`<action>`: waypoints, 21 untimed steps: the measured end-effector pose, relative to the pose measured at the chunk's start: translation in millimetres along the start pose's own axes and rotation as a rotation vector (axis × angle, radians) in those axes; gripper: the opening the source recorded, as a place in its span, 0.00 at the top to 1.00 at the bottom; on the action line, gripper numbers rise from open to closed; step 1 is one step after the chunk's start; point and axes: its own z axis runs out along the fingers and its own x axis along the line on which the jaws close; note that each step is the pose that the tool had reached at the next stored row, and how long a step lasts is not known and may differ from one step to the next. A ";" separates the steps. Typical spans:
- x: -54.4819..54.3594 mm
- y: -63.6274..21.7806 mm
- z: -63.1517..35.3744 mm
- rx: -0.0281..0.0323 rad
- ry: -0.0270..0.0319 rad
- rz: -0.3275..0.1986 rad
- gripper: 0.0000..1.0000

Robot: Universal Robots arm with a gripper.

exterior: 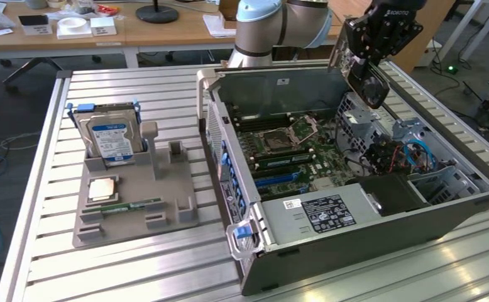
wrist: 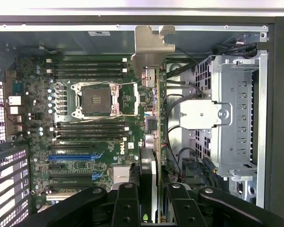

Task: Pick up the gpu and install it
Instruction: 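Insert the gpu into the slot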

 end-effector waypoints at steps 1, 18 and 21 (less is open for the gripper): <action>0.0 0.0 0.0 0.0000 0.0000 0.000 0.73; 0.1 0.0 0.0 -0.0009 0.0017 -0.059 0.73; 0.1 0.0 0.1 -0.0015 0.0028 -0.097 0.73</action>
